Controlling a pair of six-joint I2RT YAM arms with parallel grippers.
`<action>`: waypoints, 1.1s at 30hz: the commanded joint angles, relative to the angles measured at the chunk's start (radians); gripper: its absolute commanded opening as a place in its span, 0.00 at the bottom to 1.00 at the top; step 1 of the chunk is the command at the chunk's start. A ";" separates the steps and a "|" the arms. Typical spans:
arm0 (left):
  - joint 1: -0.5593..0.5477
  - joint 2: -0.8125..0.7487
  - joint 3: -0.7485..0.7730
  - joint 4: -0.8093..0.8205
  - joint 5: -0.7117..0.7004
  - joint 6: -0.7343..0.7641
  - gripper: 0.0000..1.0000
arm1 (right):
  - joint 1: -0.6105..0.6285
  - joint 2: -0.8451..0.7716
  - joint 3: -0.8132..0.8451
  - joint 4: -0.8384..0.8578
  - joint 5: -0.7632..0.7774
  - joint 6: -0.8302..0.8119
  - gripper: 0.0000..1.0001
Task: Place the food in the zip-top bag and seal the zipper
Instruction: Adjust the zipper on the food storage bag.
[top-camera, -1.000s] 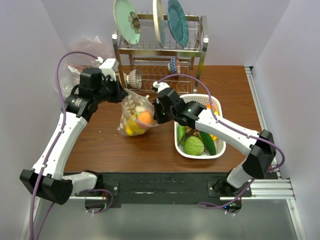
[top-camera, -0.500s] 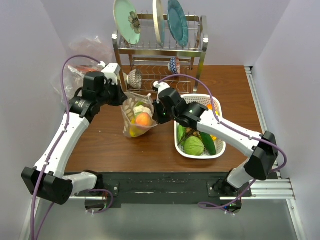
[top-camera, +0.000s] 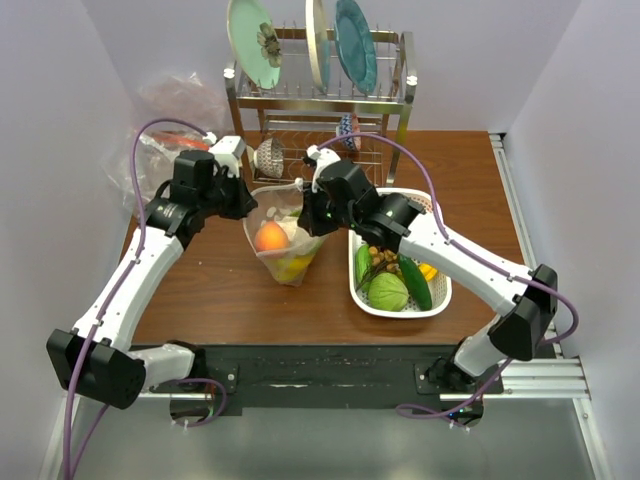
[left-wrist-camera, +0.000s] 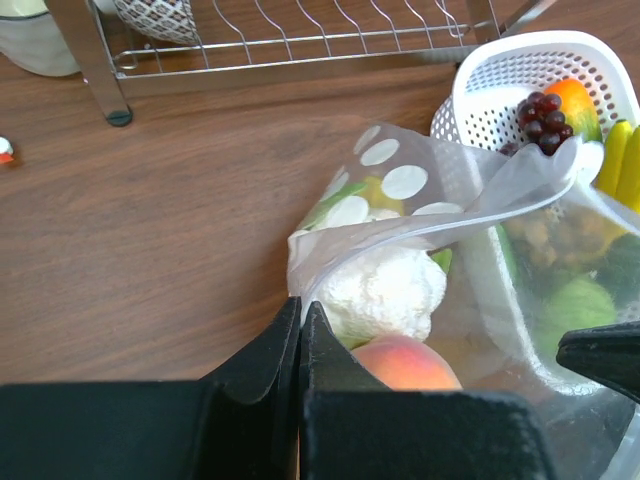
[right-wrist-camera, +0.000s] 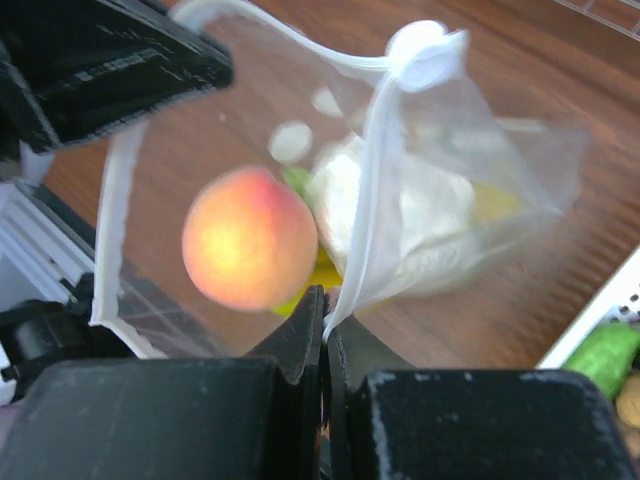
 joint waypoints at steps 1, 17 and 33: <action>0.008 -0.011 0.072 0.010 -0.057 0.041 0.00 | -0.009 -0.123 -0.085 0.103 0.037 -0.001 0.00; 0.008 -0.014 0.000 0.116 0.053 0.003 0.00 | -0.012 -0.140 -0.210 -0.019 0.126 -0.046 0.52; 0.008 -0.003 0.002 0.116 0.057 0.003 0.00 | -0.217 -0.294 -0.309 -0.182 0.144 -0.096 0.50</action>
